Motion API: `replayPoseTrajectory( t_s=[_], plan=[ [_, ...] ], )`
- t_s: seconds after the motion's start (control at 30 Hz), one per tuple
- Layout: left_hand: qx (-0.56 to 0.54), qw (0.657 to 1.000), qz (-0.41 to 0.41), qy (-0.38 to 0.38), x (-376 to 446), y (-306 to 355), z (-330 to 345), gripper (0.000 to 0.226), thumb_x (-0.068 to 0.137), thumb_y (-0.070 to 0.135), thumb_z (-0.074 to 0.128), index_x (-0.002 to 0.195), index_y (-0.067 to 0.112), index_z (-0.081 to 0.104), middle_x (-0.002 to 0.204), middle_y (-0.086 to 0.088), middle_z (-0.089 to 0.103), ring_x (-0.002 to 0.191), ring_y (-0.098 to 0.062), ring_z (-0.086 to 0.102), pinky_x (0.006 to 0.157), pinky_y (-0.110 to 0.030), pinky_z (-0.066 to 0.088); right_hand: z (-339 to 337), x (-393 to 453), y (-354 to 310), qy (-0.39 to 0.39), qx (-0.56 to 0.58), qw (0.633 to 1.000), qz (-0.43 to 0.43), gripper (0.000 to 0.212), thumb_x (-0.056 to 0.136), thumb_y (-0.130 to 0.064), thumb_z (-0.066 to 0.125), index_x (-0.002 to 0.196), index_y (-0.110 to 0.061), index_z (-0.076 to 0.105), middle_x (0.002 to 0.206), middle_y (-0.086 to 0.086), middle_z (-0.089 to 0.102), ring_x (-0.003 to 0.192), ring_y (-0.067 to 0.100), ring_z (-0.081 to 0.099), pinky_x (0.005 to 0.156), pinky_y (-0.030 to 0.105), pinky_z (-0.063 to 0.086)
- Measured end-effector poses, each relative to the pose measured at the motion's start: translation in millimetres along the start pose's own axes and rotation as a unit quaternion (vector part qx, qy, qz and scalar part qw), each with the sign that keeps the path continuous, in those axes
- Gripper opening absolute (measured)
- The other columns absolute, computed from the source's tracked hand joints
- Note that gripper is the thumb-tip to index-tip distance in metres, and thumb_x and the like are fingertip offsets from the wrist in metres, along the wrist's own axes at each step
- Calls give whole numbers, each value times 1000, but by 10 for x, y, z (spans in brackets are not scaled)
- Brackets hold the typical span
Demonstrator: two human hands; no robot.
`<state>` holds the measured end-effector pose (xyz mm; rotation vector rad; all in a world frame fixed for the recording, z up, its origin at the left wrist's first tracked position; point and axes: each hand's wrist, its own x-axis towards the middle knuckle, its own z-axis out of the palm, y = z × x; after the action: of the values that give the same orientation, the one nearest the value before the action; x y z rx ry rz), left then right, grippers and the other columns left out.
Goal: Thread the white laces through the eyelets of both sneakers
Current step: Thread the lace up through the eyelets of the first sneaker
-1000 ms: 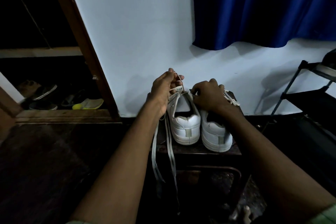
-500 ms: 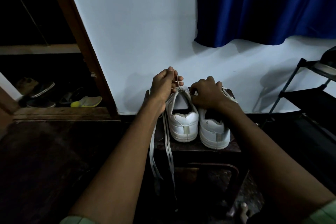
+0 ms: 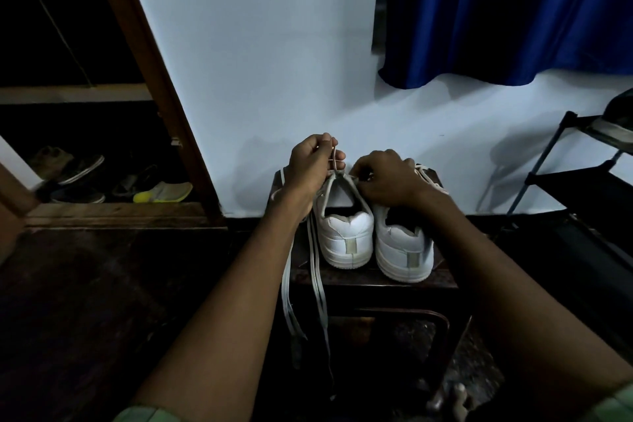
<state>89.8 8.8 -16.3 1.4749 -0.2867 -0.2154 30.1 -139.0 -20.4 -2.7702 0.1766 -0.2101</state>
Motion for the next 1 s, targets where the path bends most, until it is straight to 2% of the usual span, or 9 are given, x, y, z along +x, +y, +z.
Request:
replayPoseTrajectory(
  t_s=[0.1, 0.2, 0.27, 0.47, 0.57, 0.63, 0.8, 0.9, 1.0],
  plan=[
    [6, 1000, 12, -7, 2, -15, 7, 26, 112, 22, 46, 91, 13, 59, 75, -5, 65, 63, -19, 61, 70, -32, 52, 6, -16, -44, 47, -80, 996, 13, 18, 88, -27, 64, 99, -22, 77, 112, 7, 59, 120, 32, 46, 97, 47, 35],
    [-2, 1000, 15, -4, 9, -25, 12, 25, 112, 19, 45, 92, 11, 58, 73, -6, 63, 61, -21, 59, 73, -37, 54, -17, -48, -34, 18, -108, 994, 14, 19, 93, -27, 58, 102, -16, 71, 115, 8, 59, 124, 33, 39, 96, 47, 32],
    [1, 1000, 15, -2, 13, -29, 2, 25, 112, 20, 45, 92, 10, 58, 73, -7, 63, 61, -22, 59, 72, -36, 55, -20, -51, -30, 4, -91, 996, 1, 5, 96, -24, 56, 96, -22, 60, 110, 3, 63, 126, 30, 37, 92, 45, 26],
    [18, 1000, 24, 2, 16, -45, -8, 25, 111, 22, 46, 92, 12, 60, 76, -8, 65, 67, -24, 61, 70, -34, 55, -40, -69, -24, -15, -79, 997, -19, 17, 89, -17, 59, 94, -33, 55, 85, -10, 57, 120, 23, 37, 86, 40, 18],
    [26, 999, 30, 6, 25, -55, -13, 24, 111, 22, 46, 93, 13, 60, 75, -7, 65, 69, -24, 63, 73, -37, 56, -62, -66, -47, -13, -45, 999, -4, 17, 89, -16, 57, 101, -27, 62, 90, -11, 59, 118, 25, 43, 90, 41, 23],
    [24, 999, 31, 9, 26, -48, -22, 24, 111, 20, 45, 94, 12, 59, 75, -7, 64, 68, -24, 62, 65, -28, 56, -99, -48, -29, 13, 28, 1000, 7, 21, 86, -12, 58, 102, -25, 65, 89, -12, 62, 109, 24, 55, 95, 43, 35],
    [20, 999, 33, 10, 10, -25, -22, 21, 111, 17, 43, 98, 8, 58, 75, -8, 62, 64, -20, 61, 52, -19, 49, -178, -34, 74, 70, 223, 972, 7, 30, 81, 9, 63, 101, -12, 64, 87, 0, 64, 91, 28, 71, 75, 35, 51],
    [24, 999, 36, 9, 21, -47, -21, 22, 110, 17, 44, 95, 11, 59, 74, -7, 63, 63, -20, 61, 51, -19, 47, -117, -15, 62, 56, 60, 997, -1, 21, 82, -13, 70, 98, -25, 72, 88, -12, 61, 102, 23, 61, 85, 38, 39],
    [20, 999, 36, 7, 24, -56, -20, 22, 111, 17, 44, 95, 10, 58, 74, -8, 62, 62, -20, 60, 50, -18, 45, -26, -22, -2, 40, -104, 994, 1, 16, 85, -31, 66, 96, -28, 77, 102, -3, 64, 114, 28, 46, 84, 41, 24]
  ],
)
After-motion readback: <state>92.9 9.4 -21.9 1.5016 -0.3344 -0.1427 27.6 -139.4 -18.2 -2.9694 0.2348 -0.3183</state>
